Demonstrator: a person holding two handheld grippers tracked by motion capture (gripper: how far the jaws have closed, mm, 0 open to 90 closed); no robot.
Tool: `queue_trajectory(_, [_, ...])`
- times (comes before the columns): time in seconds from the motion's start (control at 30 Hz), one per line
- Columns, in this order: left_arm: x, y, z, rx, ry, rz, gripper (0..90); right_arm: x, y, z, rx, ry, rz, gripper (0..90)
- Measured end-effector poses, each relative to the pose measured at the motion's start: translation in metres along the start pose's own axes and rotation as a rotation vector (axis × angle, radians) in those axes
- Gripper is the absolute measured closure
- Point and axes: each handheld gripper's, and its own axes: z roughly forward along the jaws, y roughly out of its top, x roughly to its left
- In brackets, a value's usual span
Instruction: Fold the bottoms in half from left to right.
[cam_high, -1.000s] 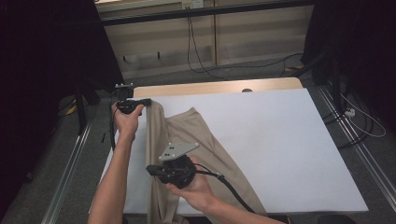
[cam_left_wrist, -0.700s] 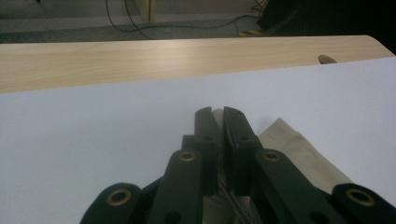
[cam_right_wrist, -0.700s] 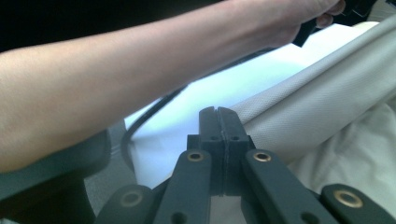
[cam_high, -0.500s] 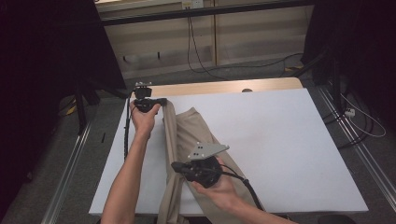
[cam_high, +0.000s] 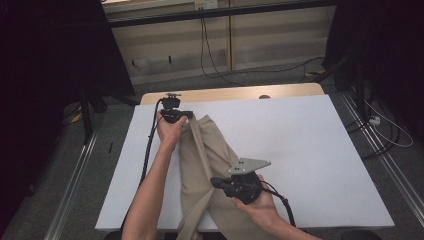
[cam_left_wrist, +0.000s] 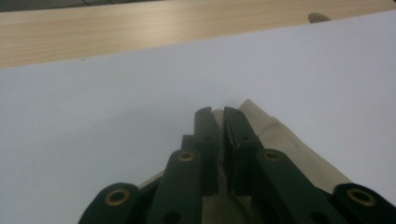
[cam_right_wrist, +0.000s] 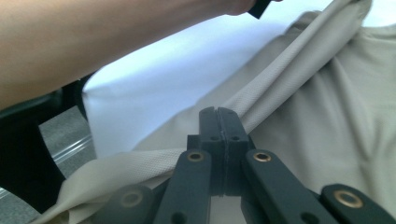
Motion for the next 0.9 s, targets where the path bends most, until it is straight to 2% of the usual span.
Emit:
queue_trajectory(0.23, [-0.008,-0.002,0.016,0.025,-0.003,0.017,84.2,-0.005,-0.008,-0.007,0.011,-0.025,0.001,90.0])
queue_trajectory(0.3, [-0.013,-0.002,0.023,0.029,-0.002,0.021,84.0,-0.009,-0.011,-0.011,0.02,-0.04,0.009,90.0])
queue_trajectory(0.37, [-0.018,-0.002,0.029,0.042,0.024,0.031,84.0,-0.014,-0.016,-0.015,0.026,-0.057,0.021,90.0])
queue_trajectory(0.53, [-0.03,0.001,0.043,0.056,0.023,0.049,83.3,-0.025,-0.023,-0.024,0.046,-0.087,0.031,90.0])
queue_trajectory(0.73, [-0.035,0.004,0.054,0.066,0.032,0.042,82.2,-0.034,-0.03,-0.031,0.069,-0.12,0.041,90.0])
queue_trajectory(0.8, [-0.039,0.008,0.058,0.068,0.051,0.04,82.1,-0.042,-0.032,-0.033,0.077,-0.136,0.053,90.0])
queue_trajectory(0.9, [-0.04,0.009,0.061,0.065,0.051,0.041,78.8,-0.046,-0.032,-0.034,0.078,-0.142,0.057,90.0])
